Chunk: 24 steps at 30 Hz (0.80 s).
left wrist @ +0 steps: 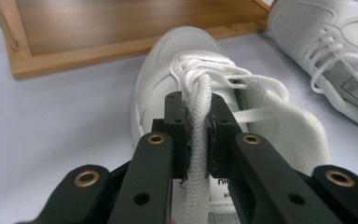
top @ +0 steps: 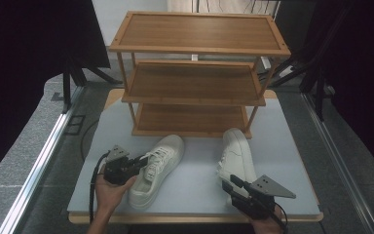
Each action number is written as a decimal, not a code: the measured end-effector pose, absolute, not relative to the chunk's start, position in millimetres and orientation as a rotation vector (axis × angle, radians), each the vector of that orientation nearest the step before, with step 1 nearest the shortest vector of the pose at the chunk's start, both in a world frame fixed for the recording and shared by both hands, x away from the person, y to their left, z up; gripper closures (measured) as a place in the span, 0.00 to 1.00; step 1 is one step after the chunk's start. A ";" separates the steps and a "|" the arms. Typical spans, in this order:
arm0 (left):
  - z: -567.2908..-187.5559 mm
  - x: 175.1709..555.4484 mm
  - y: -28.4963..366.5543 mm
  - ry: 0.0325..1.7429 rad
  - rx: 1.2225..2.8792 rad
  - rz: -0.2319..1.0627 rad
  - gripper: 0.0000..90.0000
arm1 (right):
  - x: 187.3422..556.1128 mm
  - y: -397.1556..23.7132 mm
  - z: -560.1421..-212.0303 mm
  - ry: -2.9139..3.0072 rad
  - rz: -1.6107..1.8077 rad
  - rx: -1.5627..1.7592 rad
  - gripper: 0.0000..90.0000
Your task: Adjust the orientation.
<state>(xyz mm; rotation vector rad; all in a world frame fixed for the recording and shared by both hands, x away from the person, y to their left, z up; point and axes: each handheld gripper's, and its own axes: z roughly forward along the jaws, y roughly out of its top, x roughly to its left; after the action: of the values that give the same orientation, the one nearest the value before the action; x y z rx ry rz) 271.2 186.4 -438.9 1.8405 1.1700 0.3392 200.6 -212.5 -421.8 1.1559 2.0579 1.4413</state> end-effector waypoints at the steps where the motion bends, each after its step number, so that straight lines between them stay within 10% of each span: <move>1: -439.7 271.8 188.0 1.164 1.838 0.318 0.88 | 201.4 -212.5 -422.5 2.063 1.439 1.159 0.67; 10: -420.8 262.0 193.5 1.056 1.759 0.322 0.45 | 201.7 -198.4 -431.4 2.160 1.337 1.105 0.85; 24: -426.3 259.9 186.5 1.038 1.770 0.304 0.42 | 206.8 -202.5 -444.0 2.217 1.173 1.133 0.94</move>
<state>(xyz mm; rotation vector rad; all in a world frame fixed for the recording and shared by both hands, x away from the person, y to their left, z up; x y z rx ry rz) 259.9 186.5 -426.3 1.7701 1.0378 0.3036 206.8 -202.5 -444.0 1.1330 2.2169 1.1728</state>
